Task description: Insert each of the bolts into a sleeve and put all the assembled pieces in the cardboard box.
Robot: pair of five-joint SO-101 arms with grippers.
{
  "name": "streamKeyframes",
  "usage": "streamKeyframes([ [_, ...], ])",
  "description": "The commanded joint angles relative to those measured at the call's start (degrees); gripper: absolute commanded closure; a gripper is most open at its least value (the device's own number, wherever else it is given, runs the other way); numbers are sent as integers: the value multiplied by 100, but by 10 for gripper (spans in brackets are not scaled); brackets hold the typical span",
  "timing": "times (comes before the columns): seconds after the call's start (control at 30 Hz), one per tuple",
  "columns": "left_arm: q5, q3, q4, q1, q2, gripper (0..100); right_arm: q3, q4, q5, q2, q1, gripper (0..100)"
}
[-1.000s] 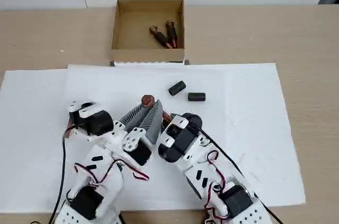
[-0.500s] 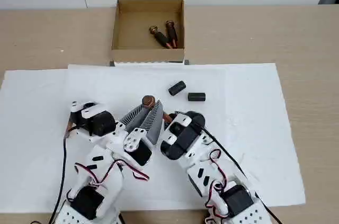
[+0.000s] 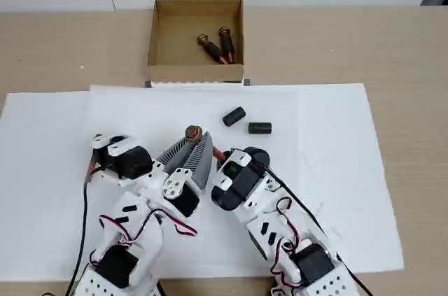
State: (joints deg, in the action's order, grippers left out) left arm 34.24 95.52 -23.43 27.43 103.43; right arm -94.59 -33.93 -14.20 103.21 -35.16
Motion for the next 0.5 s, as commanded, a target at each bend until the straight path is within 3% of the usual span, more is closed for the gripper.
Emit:
streamKeyframes([
  [0.0,-26,4,114,26,70,995,149,207,-79,75,-48,996],
  [0.47,141,22,185,35,70,995,123,198,-79,75,-57,996],
])
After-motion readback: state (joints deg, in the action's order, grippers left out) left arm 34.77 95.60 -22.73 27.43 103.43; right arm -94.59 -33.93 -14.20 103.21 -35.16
